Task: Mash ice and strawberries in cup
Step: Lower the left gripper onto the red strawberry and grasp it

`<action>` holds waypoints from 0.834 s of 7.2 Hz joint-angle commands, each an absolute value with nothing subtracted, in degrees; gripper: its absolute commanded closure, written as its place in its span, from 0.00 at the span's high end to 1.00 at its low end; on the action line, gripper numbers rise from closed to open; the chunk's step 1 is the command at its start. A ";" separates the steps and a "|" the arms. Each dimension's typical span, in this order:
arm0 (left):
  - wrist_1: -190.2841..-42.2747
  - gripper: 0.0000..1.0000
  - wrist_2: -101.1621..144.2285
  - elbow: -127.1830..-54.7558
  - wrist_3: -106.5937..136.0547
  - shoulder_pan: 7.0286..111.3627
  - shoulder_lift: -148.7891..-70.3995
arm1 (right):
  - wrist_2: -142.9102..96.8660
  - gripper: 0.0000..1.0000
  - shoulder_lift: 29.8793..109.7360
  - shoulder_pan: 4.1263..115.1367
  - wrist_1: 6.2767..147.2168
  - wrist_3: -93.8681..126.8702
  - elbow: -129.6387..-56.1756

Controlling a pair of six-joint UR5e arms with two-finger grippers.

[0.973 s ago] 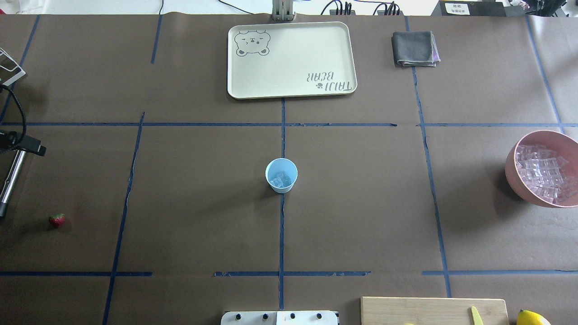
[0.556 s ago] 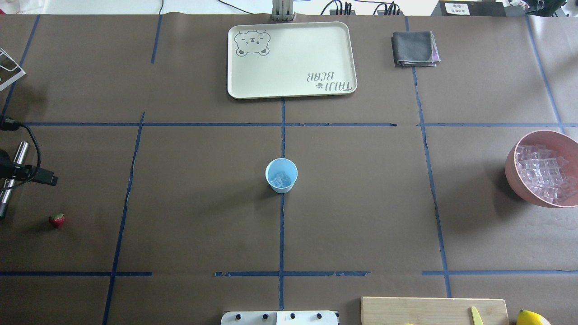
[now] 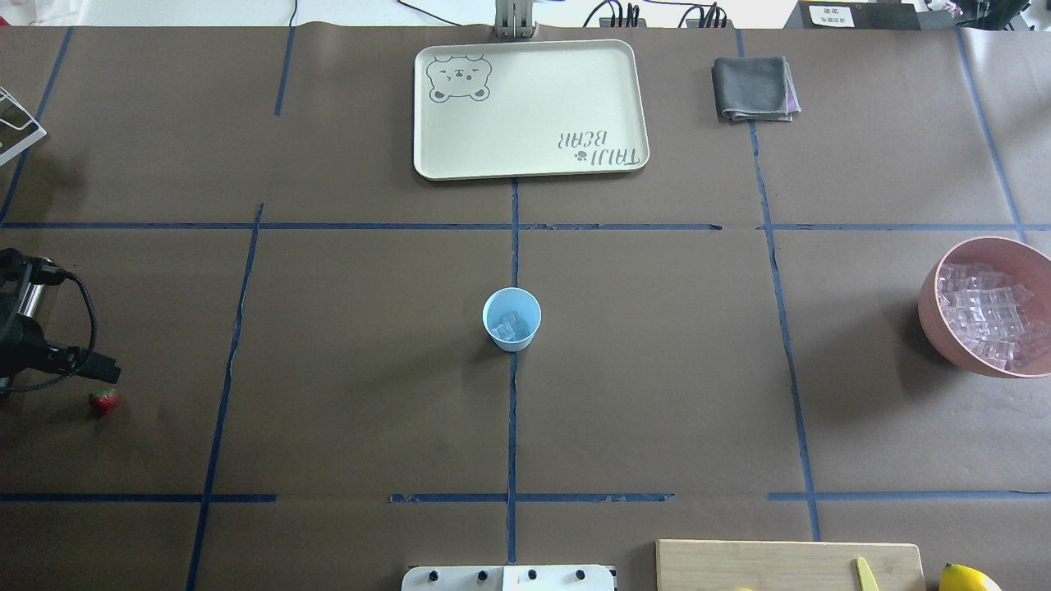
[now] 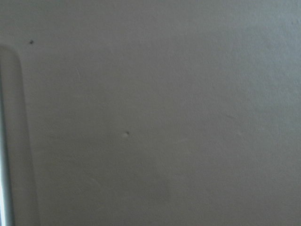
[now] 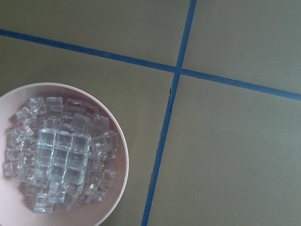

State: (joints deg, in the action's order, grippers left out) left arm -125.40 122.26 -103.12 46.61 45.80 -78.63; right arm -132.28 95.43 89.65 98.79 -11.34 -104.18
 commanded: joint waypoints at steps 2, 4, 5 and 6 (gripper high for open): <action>-125.42 1.00 122.17 -103.10 50.52 41.94 -78.57 | -132.28 0.99 95.89 89.65 98.79 -11.42 -104.24; -125.42 1.00 122.17 -103.01 50.54 41.22 -78.57 | -132.28 0.99 95.89 89.65 98.79 -11.43 -104.24; -125.42 0.98 122.17 -103.01 50.54 41.22 -78.57 | -132.28 0.99 95.89 89.65 98.79 -11.43 -104.24; -125.42 0.90 121.73 -103.01 50.54 41.22 -78.57 | -132.36 0.99 95.98 89.65 98.79 -11.43 -104.24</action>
